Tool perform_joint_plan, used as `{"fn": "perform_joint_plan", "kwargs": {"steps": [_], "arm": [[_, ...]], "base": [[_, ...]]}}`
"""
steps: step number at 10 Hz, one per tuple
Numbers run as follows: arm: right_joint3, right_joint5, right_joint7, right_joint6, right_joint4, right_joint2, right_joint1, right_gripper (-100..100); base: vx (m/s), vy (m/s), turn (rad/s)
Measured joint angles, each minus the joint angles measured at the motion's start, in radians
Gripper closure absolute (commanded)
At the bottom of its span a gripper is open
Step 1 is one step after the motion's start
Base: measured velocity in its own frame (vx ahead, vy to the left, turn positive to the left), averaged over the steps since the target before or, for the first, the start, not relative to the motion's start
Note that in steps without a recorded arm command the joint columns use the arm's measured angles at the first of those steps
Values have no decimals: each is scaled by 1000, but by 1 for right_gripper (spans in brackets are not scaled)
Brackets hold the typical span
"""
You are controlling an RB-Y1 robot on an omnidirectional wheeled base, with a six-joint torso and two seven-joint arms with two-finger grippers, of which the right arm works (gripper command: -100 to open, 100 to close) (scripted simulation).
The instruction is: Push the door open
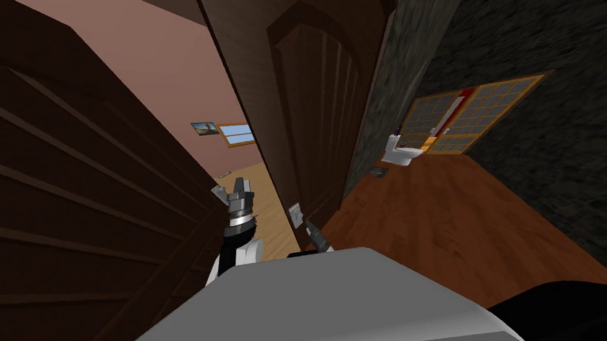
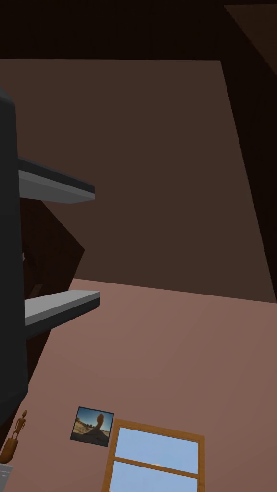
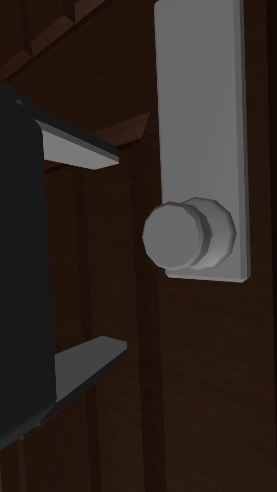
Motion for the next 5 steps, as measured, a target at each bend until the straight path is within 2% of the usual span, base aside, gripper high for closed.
{"fn": "perform_joint_plan", "kwargs": {"steps": [3, 4, 5], "arm": [[-3, -5, 3, 15, 12, 14, -17, -100], [-4, -7, 3, 19, 16, 18, -23, -100], [-4, -7, 3, 20, 16, 18, -24, 100]], "base": [[158, 106, 28], [64, 38, 2], [-7, -4, -5]]}}
